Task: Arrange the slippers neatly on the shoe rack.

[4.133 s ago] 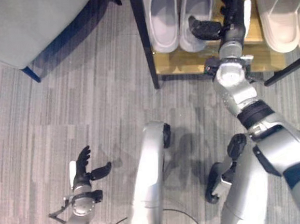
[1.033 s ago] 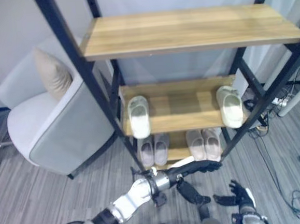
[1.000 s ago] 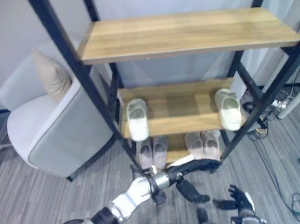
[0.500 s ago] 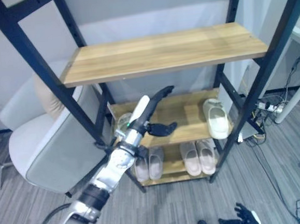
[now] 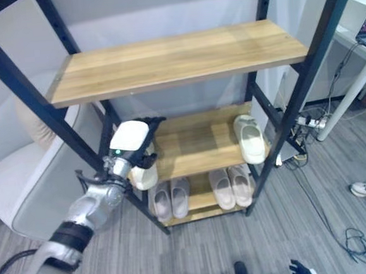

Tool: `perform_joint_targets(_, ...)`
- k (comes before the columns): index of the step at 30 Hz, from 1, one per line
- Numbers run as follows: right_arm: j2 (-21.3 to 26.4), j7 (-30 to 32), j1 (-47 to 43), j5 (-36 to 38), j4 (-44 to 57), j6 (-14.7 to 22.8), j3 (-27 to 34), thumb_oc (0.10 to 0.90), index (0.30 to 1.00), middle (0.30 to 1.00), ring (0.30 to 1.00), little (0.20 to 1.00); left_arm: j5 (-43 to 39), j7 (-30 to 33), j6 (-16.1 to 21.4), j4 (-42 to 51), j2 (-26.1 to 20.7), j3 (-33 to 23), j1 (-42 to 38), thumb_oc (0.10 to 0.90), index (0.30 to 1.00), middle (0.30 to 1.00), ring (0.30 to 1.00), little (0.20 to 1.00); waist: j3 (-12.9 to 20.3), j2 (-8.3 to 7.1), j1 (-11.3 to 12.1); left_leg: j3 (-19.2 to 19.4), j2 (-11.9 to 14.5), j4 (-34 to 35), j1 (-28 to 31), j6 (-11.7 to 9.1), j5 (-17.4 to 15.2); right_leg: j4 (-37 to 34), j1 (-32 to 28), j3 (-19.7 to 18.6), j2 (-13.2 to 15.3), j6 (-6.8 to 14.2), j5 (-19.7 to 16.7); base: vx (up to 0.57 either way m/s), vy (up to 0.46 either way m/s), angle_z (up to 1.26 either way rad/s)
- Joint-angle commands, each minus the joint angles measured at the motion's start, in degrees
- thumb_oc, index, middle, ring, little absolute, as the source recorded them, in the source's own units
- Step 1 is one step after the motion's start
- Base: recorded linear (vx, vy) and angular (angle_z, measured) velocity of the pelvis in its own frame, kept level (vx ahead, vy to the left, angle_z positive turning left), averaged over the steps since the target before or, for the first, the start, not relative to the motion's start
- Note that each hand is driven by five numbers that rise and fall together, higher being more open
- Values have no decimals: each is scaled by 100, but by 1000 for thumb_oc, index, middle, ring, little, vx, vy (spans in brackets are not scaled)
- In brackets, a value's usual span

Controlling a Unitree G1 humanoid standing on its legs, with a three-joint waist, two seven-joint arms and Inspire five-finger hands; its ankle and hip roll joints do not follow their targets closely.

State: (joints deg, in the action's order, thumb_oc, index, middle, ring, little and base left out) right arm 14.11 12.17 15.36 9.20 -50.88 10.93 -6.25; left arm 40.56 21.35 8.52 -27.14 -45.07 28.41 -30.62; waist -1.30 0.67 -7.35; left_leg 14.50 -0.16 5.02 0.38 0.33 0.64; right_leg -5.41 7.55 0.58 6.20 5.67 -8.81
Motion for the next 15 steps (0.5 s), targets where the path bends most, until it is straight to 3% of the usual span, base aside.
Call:
perform_joint_targets(1, 432, 173, -366, -19, -144, 435, 6, 800, 900, 900, 900, 900, 355, 515, -266, -450, -406, -86, -1335, 800, 900, 900, 900, 900, 2, 220, 36, -413, 142, -2, -227, -280, -321, 41, -425, 118, -135, 372, 769, 27, 12, -15)
perform_joint_targets(6, 439, 154, -375, -63, -185, 446, 6, 800, 900, 900, 900, 900, 535, 477, -334, -539, -477, -29, -1304, 800, 900, 900, 900, 900, 13, 219, 33, -420, 140, -2, -266, -287, -323, 41, -387, 144, -144, 374, 777, 25, 9, -3)
perform_joint_targets(15, 544, 326, -505, -141, -53, 444, -24, 800, 900, 900, 900, 900, 666, 547, -605, -1045, -324, 365, -2003, 800, 900, 900, 900, 900, -45, 151, -20, -500, 143, -2, -702, -301, -216, 41, -6, 213, -145, 380, 706, 8, 15, 2)
